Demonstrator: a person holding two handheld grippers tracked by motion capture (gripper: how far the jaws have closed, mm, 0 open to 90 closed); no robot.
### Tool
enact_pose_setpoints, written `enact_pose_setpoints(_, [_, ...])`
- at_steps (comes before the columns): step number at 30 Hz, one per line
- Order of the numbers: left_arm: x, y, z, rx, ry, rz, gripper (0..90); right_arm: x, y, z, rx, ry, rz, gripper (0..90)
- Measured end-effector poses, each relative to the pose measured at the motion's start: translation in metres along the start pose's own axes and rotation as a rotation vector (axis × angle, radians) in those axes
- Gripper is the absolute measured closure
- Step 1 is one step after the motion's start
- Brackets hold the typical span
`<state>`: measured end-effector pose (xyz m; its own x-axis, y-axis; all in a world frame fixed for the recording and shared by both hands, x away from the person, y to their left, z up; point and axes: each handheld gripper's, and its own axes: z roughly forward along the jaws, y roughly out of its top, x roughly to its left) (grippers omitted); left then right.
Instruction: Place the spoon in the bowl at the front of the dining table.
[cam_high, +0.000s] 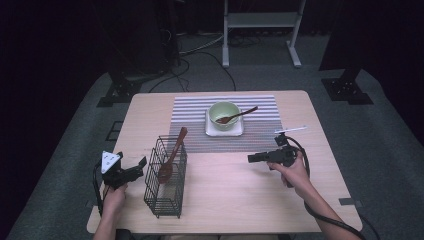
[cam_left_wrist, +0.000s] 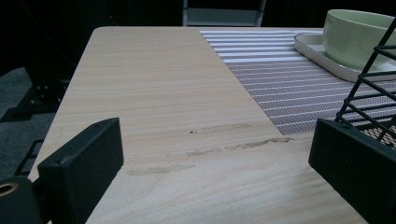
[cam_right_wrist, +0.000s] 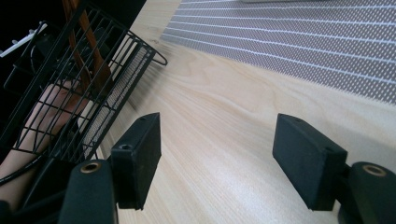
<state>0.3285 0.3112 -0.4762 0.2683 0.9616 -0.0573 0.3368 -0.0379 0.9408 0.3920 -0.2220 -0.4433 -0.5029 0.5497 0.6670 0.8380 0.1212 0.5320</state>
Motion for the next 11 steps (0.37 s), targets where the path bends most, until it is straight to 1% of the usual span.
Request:
enact_pose_setpoints(8, [0.0, 0.0, 0.0, 0.002, 0.0, -0.002, 2.2, 0.001, -0.012, -0.003, -0.014, 0.014, -0.004, 30.8])
enact_pose_setpoints(10, [0.0, 0.0, 0.0, 0.002, 0.0, -0.005, 2.2, 0.005, -0.017, -0.005, -0.027, -0.002, -0.028, 30.6])
enact_pose_setpoints(11, [0.0, 0.0, 0.0, 0.003, 0.0, -0.009, 2.2, 0.007, -0.021, -0.007, -0.034, 0.0, -0.033, 30.4])
